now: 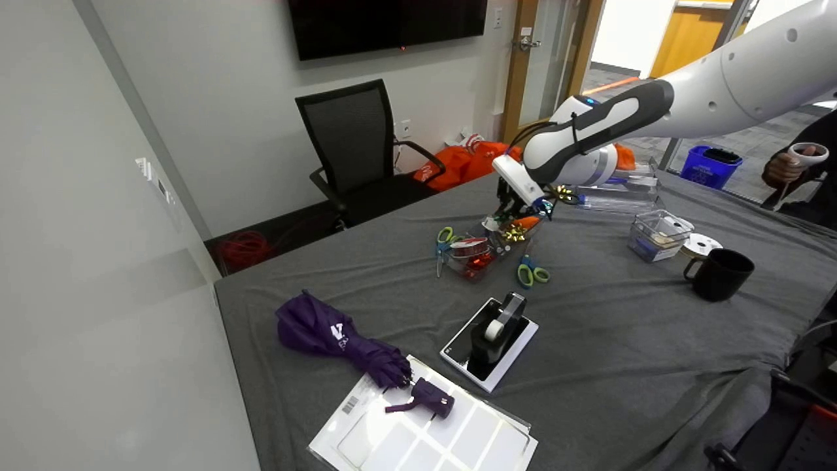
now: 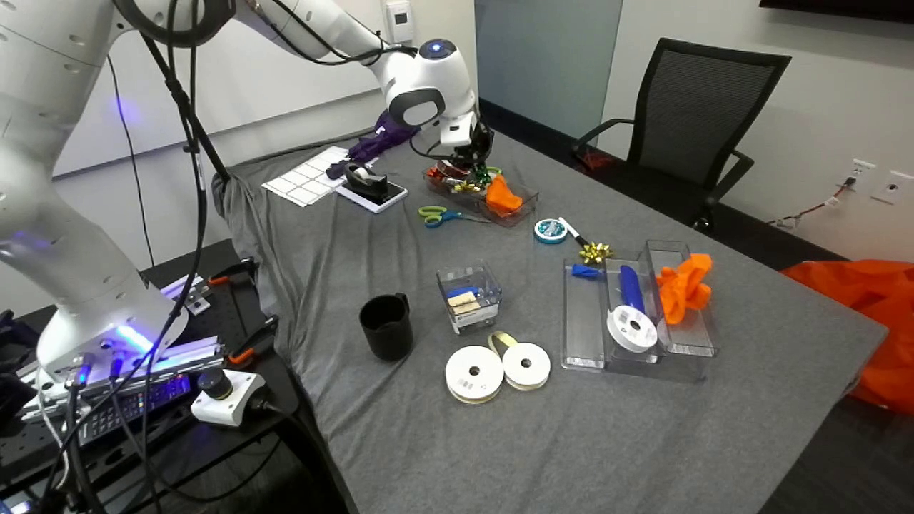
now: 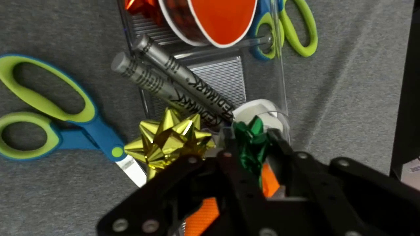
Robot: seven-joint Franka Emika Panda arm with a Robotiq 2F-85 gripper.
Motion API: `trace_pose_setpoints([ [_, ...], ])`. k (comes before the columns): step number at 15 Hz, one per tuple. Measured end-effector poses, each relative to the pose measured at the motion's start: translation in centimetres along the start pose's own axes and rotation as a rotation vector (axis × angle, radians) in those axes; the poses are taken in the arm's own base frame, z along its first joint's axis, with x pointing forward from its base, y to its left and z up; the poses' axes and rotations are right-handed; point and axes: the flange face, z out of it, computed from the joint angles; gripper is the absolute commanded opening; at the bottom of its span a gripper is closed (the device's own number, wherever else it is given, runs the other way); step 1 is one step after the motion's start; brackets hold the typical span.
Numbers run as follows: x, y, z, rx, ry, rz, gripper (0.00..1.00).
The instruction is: Remove the green object from the container
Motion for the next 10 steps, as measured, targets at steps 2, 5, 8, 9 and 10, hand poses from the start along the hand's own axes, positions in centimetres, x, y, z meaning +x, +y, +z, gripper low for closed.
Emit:
trace_pose_setpoints([
  [2, -0.1, -0.4, -0.2, 0.007, 0.004, 0.019, 0.76],
  [5, -0.2, -0.8, -0.5, 0.012, 0.01, 0.031, 0.97],
  [8, -0.2, -1.0, -0.7, 0.015, 0.012, 0.031, 1.0],
  [9, -0.3, -1.0, -0.8, 0.017, 0.01, 0.032, 1.0],
  [10, -0.4, -1.2, -1.3, 0.018, 0.005, 0.027, 1.0],
])
